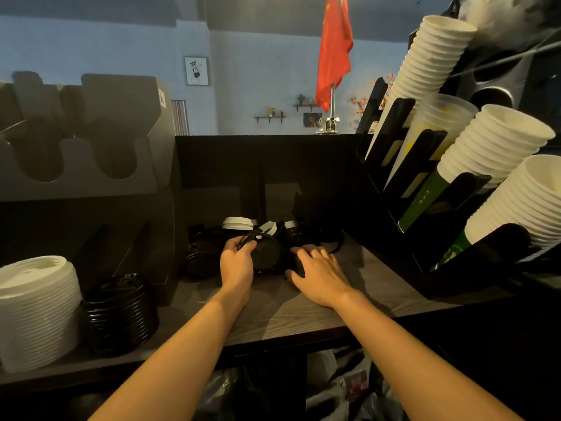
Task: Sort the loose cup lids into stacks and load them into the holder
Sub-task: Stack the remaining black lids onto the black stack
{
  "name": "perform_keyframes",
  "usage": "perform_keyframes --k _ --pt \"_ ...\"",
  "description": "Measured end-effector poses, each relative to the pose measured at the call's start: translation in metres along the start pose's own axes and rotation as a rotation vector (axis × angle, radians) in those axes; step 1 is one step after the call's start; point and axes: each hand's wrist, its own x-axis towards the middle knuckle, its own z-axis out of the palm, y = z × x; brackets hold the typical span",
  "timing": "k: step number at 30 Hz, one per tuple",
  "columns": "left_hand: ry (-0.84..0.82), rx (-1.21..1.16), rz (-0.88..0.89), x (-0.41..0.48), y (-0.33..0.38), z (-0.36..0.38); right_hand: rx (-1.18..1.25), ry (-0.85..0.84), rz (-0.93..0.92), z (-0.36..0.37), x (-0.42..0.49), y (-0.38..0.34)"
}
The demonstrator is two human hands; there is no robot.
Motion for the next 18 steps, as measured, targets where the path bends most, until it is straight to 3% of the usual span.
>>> perform_keyframes --k 5,8,18 --pt "0.078 -0.008 -0.004 0.000 0.003 -0.001 -0.083 -0.136 -0.003 -0.001 0.011 -0.008" --pt "0.102 -0.043 -0.027 0.001 0.003 -0.003 -0.115 -0.074 -0.011 -0.003 0.018 -0.016" --pt "-0.003 -0.098 -0.086 0.001 0.002 0.002 0.204 0.159 -0.133 -0.005 0.012 -0.013"
